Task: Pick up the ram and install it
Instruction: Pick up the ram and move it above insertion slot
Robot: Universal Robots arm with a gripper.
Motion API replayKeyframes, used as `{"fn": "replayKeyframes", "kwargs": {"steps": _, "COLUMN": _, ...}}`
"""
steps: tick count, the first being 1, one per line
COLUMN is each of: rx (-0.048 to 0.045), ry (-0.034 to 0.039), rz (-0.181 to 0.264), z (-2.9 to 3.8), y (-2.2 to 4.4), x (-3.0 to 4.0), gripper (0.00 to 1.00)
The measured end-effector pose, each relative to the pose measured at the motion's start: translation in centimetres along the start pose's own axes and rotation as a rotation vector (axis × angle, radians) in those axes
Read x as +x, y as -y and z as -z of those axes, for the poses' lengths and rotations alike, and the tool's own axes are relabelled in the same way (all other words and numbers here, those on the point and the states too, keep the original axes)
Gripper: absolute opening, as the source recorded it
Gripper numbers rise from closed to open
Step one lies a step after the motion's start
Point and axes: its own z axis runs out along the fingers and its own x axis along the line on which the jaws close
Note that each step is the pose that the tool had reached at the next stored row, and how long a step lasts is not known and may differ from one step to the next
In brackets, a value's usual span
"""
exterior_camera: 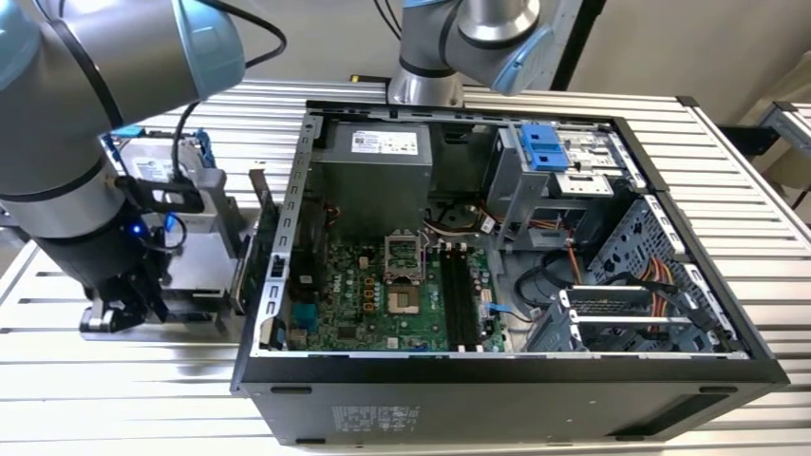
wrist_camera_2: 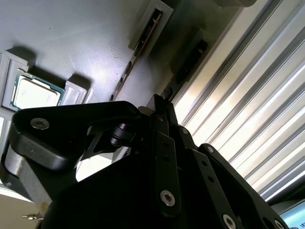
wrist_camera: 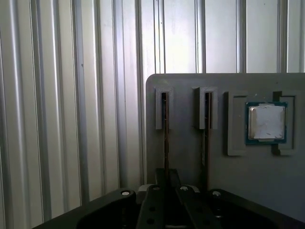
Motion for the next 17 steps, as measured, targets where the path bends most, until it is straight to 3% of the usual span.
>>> {"fn": "replayKeyframes", "kwargs": {"steps": 17, "rx": 0.0028, "ry": 0.0002, "rz": 0.000, "z": 0.90, "y": -0.07, "x": 0.02, "gripper": 0.00}}
